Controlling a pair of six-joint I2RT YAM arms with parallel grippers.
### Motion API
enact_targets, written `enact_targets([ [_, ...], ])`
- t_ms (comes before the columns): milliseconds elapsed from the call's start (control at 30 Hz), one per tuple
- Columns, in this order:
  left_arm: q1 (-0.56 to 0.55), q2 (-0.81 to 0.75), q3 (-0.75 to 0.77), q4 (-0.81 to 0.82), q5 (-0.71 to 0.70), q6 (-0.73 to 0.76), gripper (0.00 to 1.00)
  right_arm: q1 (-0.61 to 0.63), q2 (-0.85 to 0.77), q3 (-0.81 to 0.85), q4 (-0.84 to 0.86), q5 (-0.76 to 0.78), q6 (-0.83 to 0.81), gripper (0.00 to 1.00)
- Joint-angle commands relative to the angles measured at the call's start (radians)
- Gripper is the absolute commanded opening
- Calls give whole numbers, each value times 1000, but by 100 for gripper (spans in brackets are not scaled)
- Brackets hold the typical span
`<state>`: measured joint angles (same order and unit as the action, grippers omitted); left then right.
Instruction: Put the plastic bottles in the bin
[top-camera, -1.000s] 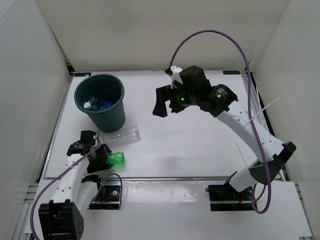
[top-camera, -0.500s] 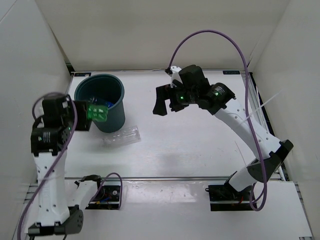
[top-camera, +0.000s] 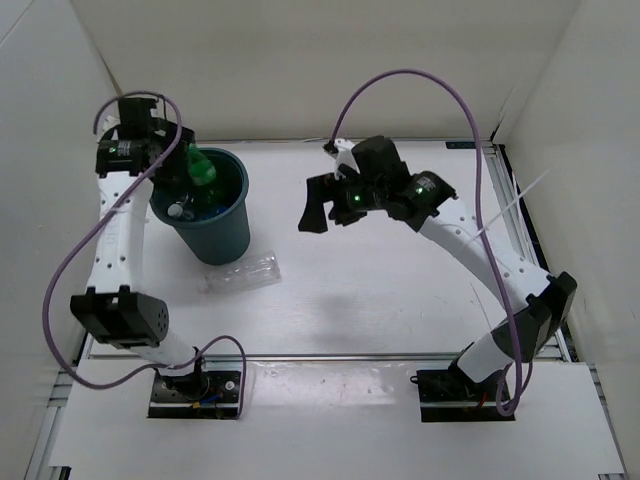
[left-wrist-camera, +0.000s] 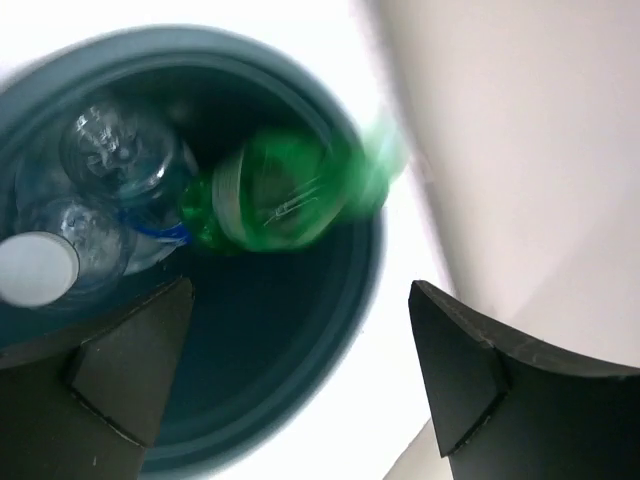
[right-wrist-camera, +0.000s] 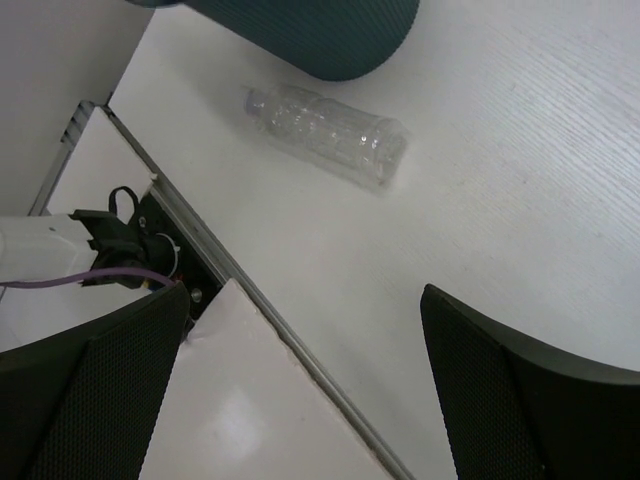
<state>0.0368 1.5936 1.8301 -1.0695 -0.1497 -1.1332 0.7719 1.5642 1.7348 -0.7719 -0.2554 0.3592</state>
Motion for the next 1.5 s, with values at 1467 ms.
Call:
enact_targets([
  [1467, -11, -718, -258, -345, -128, 481, 100, 296, 517, -441, 1048, -50, -477, 98],
])
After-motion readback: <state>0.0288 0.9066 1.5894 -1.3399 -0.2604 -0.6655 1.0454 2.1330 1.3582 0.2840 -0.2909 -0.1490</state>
